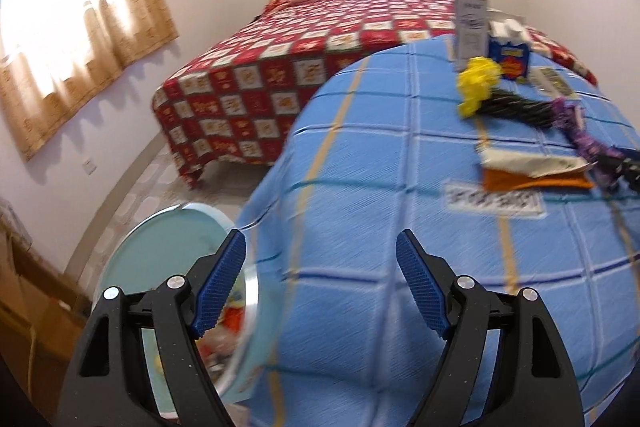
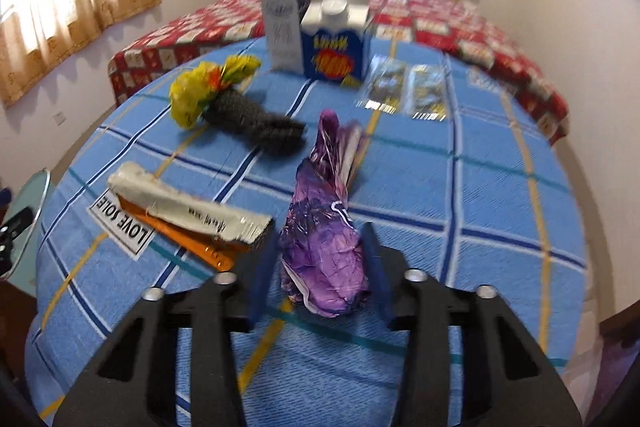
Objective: Collect trash
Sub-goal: 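Grasp the orange-white wrapper with the left gripper while the right grasps the purple wrapper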
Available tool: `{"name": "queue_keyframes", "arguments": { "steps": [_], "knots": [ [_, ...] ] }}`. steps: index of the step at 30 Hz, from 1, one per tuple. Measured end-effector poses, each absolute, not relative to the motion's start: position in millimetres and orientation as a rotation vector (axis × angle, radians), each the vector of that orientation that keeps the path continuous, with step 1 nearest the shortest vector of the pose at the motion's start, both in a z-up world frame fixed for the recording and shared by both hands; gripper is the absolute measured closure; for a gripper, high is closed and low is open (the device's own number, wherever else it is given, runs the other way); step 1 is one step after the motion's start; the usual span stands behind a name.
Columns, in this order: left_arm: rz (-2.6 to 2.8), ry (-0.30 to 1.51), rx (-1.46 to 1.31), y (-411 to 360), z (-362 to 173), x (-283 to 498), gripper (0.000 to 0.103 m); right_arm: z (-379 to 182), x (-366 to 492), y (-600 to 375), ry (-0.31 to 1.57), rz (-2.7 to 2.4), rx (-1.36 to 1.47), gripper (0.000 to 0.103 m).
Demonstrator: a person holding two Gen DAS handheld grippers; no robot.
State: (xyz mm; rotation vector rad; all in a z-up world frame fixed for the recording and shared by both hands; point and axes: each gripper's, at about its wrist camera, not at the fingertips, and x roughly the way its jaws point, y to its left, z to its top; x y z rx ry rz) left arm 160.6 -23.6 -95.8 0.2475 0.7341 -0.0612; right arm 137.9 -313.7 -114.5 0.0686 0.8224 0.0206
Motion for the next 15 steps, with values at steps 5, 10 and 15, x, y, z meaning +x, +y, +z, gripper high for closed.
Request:
{"name": "queue_keyframes", "arguments": {
  "steps": [5, 10, 15],
  "knots": [
    [-0.133, 0.733, 0.267, -65.8, -96.7, 172.1, 0.027, -113.7, 126.8, -316.0, 0.802, 0.053, 0.077, 0.083],
    [-0.176, 0.739, 0.285, -99.8, -98.0, 182.6, 0.026, -102.5, 110.0, -331.3, 0.736, 0.013, 0.092, 0.086],
    [-0.207, 0.750, 0.301, -122.5, -102.0, 187.9, 0.018, -97.8, 98.9, -350.6, 0.709, -0.017, 0.108, 0.086]
  ]
}}
